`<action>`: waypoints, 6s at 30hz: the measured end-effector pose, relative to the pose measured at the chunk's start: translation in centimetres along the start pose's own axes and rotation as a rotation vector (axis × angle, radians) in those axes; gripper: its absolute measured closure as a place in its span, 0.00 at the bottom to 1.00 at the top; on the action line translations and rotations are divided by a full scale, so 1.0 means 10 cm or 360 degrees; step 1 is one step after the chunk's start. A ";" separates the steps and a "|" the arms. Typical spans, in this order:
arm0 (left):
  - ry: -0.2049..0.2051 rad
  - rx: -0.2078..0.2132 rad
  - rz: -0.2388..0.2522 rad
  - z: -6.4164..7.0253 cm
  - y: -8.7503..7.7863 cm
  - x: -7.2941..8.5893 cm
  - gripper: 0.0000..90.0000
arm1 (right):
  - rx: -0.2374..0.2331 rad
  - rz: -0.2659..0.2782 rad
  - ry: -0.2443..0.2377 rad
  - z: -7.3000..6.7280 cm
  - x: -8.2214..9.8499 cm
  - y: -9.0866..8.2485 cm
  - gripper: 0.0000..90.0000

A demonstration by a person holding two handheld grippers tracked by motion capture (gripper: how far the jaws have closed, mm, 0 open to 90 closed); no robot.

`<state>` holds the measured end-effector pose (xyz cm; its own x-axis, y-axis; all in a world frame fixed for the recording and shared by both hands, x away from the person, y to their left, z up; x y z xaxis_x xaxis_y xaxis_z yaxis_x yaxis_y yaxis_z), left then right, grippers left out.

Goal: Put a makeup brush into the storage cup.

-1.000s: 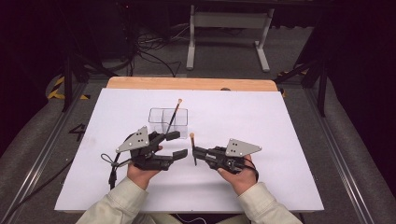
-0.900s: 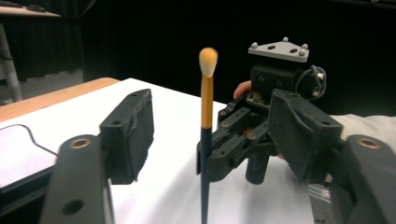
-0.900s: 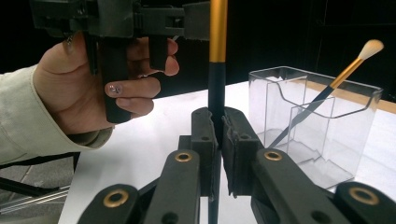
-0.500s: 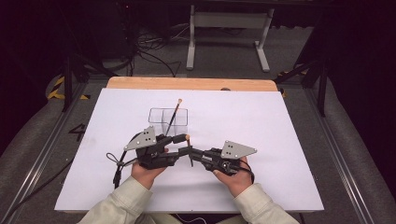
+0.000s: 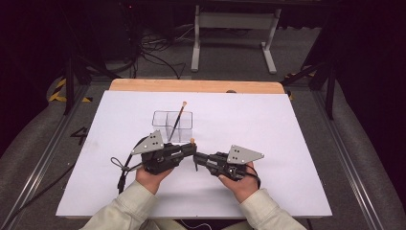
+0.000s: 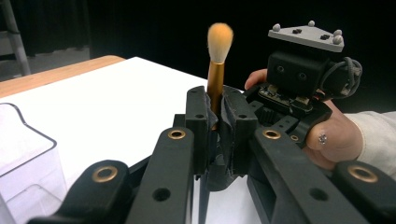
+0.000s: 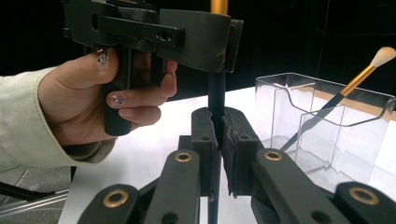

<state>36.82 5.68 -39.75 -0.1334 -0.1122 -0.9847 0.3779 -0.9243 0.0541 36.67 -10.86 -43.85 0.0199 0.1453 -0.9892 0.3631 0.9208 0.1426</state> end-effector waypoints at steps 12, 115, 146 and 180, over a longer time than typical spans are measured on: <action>0.0087 -0.0055 0.0001 -0.03 -0.04 -0.06 0.93 | 0.0060 0.0007 0.0019 0.07 -0.03 -0.02 0.51; 0.0135 -0.0613 -0.0088 -1.14 0.08 -0.52 0.93 | 0.0749 -0.0077 0.0016 0.61 -0.23 -1.39 0.02; 0.0098 -0.0501 -0.0083 -1.16 -0.13 -0.42 0.24 | 0.0697 -0.0071 0.0000 0.67 -0.30 -1.32 0.02; 0.0114 -0.0399 0.0007 -0.67 -1.05 -0.18 0.09 | 0.0624 -0.0065 0.0033 1.00 -0.40 -1.23 0.02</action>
<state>39.28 18.02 -39.63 -0.0694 -0.0819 -0.9942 0.5949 -0.8035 0.0247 41.38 -26.42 -41.99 -0.0195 0.1225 -0.9923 0.6914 0.7186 0.0751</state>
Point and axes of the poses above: each handheld gripper's, and its own axes: y roughly forward along the jaws, x roughly out of its underside, z roughly to its right, the point moved 5 cm from there along y, roughly forward along the jaws, and after that the axes turned 14 degrees about z, right-handed, at the moved point
